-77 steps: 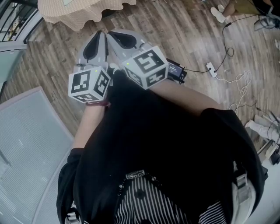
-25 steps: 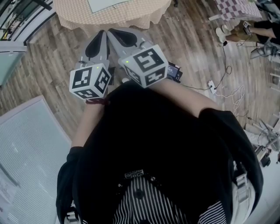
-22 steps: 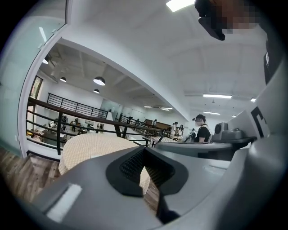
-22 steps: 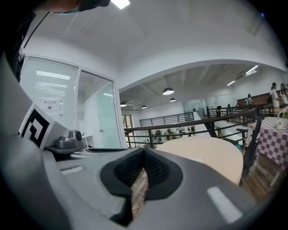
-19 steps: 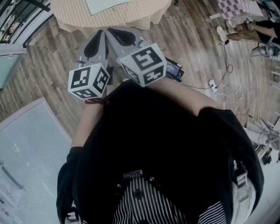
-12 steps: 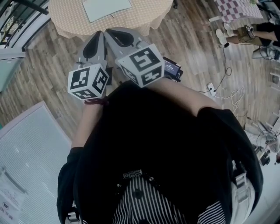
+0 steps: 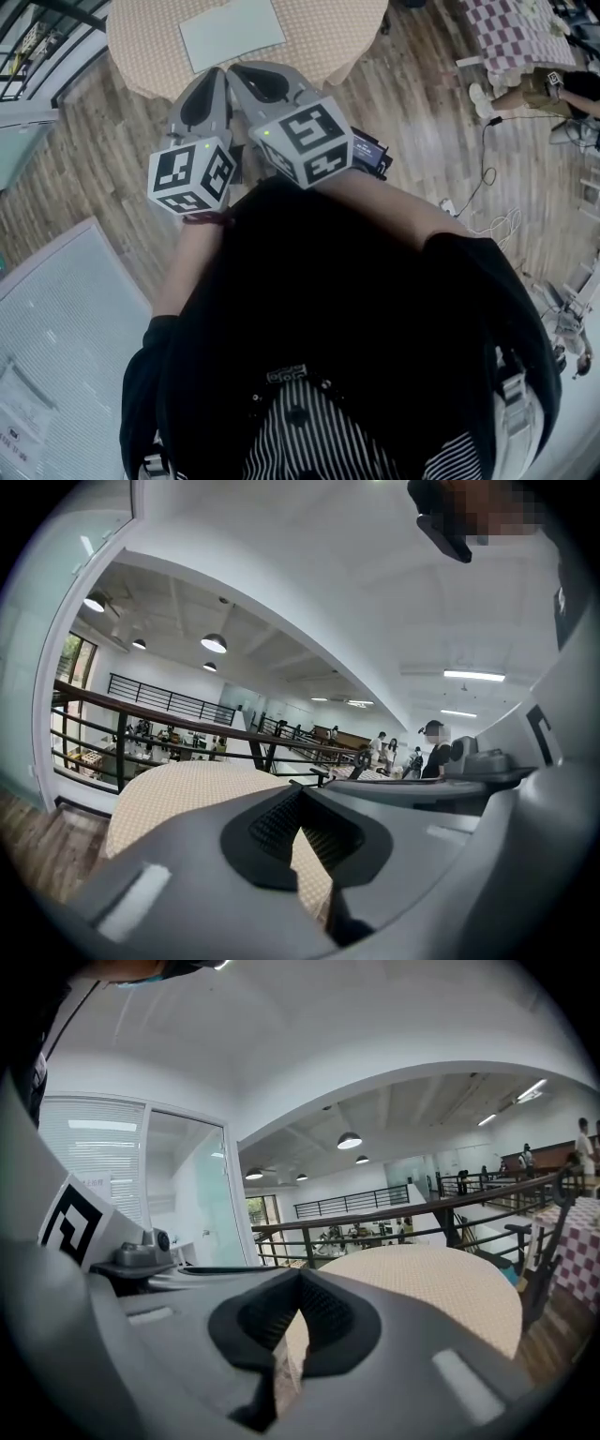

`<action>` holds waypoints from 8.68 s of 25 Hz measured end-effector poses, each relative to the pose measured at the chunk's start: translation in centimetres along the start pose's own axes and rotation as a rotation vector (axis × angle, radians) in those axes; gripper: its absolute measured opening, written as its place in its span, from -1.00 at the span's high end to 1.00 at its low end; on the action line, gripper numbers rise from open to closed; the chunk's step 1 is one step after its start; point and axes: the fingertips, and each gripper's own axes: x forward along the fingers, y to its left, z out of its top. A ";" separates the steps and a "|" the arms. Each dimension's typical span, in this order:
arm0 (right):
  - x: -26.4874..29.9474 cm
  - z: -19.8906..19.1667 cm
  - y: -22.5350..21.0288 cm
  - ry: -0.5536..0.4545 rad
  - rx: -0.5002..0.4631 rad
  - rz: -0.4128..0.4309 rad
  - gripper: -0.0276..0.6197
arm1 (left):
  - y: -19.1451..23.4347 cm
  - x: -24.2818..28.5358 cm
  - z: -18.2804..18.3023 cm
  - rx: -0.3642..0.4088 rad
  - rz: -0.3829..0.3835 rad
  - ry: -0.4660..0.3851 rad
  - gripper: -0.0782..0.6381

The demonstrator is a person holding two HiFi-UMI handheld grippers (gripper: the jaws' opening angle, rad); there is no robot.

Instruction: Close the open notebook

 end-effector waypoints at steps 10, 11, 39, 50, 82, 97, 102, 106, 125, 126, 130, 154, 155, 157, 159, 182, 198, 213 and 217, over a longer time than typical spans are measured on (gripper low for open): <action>1.9 2.2 -8.0 -0.018 0.062 -0.020 0.91 | -1.8 7.2 1.1 0.039 -0.030 0.048 0.78; 2.2 2.3 -8.8 -0.018 0.069 -0.027 0.91 | -2.0 7.8 1.0 0.042 -0.036 0.057 0.78; 12.9 4.5 -11.9 0.027 0.059 0.012 0.91 | 7.2 15.9 4.4 0.016 -0.029 0.071 0.77; 19.6 7.7 -13.3 -0.007 0.027 -0.190 0.91 | 13.1 20.1 7.5 0.048 -0.220 0.054 0.77; 24.2 2.0 -22.7 0.102 0.186 -0.288 0.91 | 18.1 28.0 1.4 -0.006 -0.238 0.243 0.77; 24.6 -2.3 -25.7 0.163 0.223 -0.254 0.91 | 15.1 31.7 -2.9 0.012 -0.300 0.356 0.78; 24.7 -3.5 -26.1 0.197 0.209 -0.245 0.91 | 14.7 32.4 -3.9 0.012 -0.303 0.382 0.78; 24.7 -4.1 -26.8 0.197 0.223 -0.258 0.91 | 14.5 33.0 -3.8 -0.008 -0.303 0.368 0.78; 26.4 -8.2 -29.7 0.214 0.307 -0.275 0.91 | 14.4 36.7 -6.9 -0.035 -0.324 0.450 0.78; 26.4 -8.5 -29.7 0.221 0.309 -0.275 0.91 | 14.6 36.8 -7.3 -0.038 -0.320 0.457 0.78; 26.1 -9.8 -30.0 0.260 0.318 -0.285 0.91 | 15.0 36.9 -8.7 -0.067 -0.304 0.484 0.78; 24.4 -24.7 -34.3 0.585 0.411 -0.318 0.79 | 16.4 36.9 -19.2 -0.053 -0.249 0.697 0.77; 24.1 -25.5 -34.3 0.607 0.416 -0.311 0.74 | 16.4 36.9 -19.6 -0.041 -0.244 0.705 0.77; 23.7 -27.0 -34.3 0.646 0.427 -0.298 0.62 | 16.7 36.8 -20.8 -0.023 -0.231 0.726 0.77; 23.6 -28.1 -34.4 0.672 0.447 -0.287 0.53 | 17.1 36.8 -21.9 -0.033 -0.218 0.743 0.77; 23.6 -31.1 -33.2 0.760 0.491 -0.219 0.34 | 21.2 35.6 -28.5 -0.040 -0.149 0.845 0.77; 25.9 -29.2 -28.3 0.738 0.569 -0.067 0.34 | 21.3 35.9 -29.3 -0.098 -0.196 0.856 0.77; 23.2 -31.0 -32.5 0.776 0.492 -0.151 0.17 | 20.3 35.0 -29.4 -0.069 -0.247 0.887 0.77; 23.3 -31.2 -32.3 0.808 0.491 -0.121 0.17 | 20.2 35.1 -29.5 -0.093 -0.268 0.877 0.77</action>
